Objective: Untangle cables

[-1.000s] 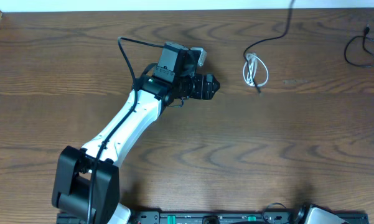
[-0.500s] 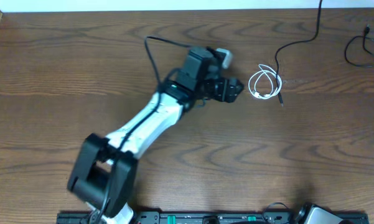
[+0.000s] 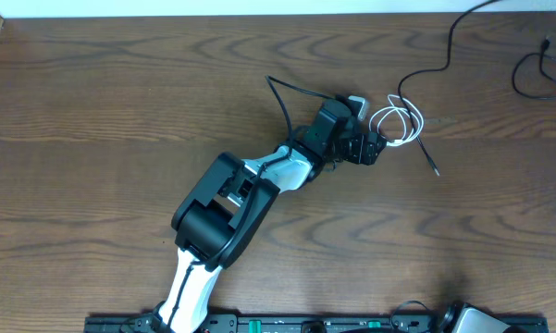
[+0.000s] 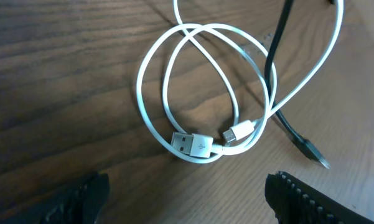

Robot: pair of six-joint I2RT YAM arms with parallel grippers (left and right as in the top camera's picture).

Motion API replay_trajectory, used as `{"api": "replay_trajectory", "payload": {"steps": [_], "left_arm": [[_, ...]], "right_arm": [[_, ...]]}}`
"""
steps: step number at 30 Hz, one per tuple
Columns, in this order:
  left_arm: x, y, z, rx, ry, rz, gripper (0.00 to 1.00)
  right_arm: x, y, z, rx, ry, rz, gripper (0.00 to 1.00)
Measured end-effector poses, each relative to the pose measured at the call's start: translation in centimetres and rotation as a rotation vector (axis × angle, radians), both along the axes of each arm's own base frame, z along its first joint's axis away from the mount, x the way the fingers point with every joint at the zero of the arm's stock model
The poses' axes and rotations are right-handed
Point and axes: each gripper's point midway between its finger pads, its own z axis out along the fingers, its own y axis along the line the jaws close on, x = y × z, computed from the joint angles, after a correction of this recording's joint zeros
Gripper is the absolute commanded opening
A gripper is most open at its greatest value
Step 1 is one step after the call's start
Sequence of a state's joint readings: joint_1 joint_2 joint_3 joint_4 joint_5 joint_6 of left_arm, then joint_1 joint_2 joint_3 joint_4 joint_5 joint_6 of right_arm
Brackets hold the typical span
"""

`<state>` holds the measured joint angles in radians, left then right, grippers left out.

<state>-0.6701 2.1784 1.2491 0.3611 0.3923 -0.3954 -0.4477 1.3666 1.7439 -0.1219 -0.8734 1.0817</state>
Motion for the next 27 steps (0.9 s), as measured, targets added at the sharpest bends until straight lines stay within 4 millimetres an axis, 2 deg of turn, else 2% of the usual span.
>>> {"api": "replay_trajectory", "payload": {"steps": [3, 4, 5, 7, 9, 10, 11, 12, 13, 15, 17, 18, 19, 20, 23, 25, 27], "left_arm": [[-0.3, 0.4, -0.3, 0.059, 0.017, 0.004, 0.78], [-0.5, 0.8, -0.5, 0.08, 0.028, 0.002, 0.76], [-0.6, 1.5, -0.6, 0.108, 0.048, 0.004, 0.75], [-0.8, 2.9, -0.7, 0.158, 0.075, 0.003, 0.75], [-0.9, 5.1, -0.8, 0.21, 0.117, 0.02, 0.75], [-0.7, 6.9, -0.7, 0.243, 0.139, 0.05, 0.75], [-0.6, 7.9, -0.7, 0.257, 0.151, 0.065, 0.75], [-0.6, 10.1, -0.5, 0.294, 0.187, 0.102, 0.75], [-0.6, 11.1, -0.1, 0.301, 0.195, 0.12, 0.76], [-0.6, 14.0, 1.8, 0.326, 0.215, 0.164, 0.76], [-0.3, 16.6, 5.6, 0.317, 0.178, 0.208, 0.75], [-0.1, 17.6, 7.4, 0.31, 0.151, 0.223, 0.75], [-0.3, 18.7, 9.2, 0.307, 0.124, 0.232, 0.75], [-0.3, 19.2, 10.0, 0.305, 0.112, 0.238, 0.76], [-0.5, 20.9, 13.2, 0.292, 0.049, 0.256, 0.76], [-0.5, 21.6, 14.3, 0.289, 0.023, 0.266, 0.76], [-0.4, 21.9, 14.6, 0.289, 0.016, 0.271, 0.76]], "right_arm": [[0.5, 0.0, -3.5, -0.028, 0.125, -0.005, 0.01], [0.5, 0.0, -6.6, -0.037, 0.239, -0.012, 0.01], [0.5, -0.1, -8.1, -0.047, 0.29, -0.019, 0.01], [0.4, -1.0, -12.9, -0.065, 0.476, -0.07, 0.01], [0.5, -2.4, -16.7, -0.099, 0.61, -0.134, 0.01], [0.9, -3.7, -19.2, -0.136, 0.685, -0.177, 0.01], [1.2, -4.4, -20.5, -0.157, 0.725, -0.197, 0.01], [1.7, -5.5, -23.2, -0.195, 0.801, -0.22, 0.01], [1.9, -6.0, -24.8, -0.205, 0.855, -0.225, 0.01], [2.1, -7.2, -29.5, -0.237, 1.001, -0.226, 0.03], [1.7, -8.4, -34.7, -0.279, 1.174, -0.215, 0.17], [1.0, -8.7, -36.8, -0.296, 1.256, -0.2, 0.21], [0.5, -8.9, -38.4, -0.317, 1.316, -0.182, 0.32], [0.2, -8.9, -39.4, -0.327, 1.351, -0.165, 0.43], [-0.6, -8.8, -43.0, -0.385, 1.464, -0.086, 0.6], [-0.2, -7.8, -43.7, -0.455, 1.439, -0.008, 0.61], [0.4, -6.4, -43.5, -0.511, 1.384, 0.068, 0.62]]}}
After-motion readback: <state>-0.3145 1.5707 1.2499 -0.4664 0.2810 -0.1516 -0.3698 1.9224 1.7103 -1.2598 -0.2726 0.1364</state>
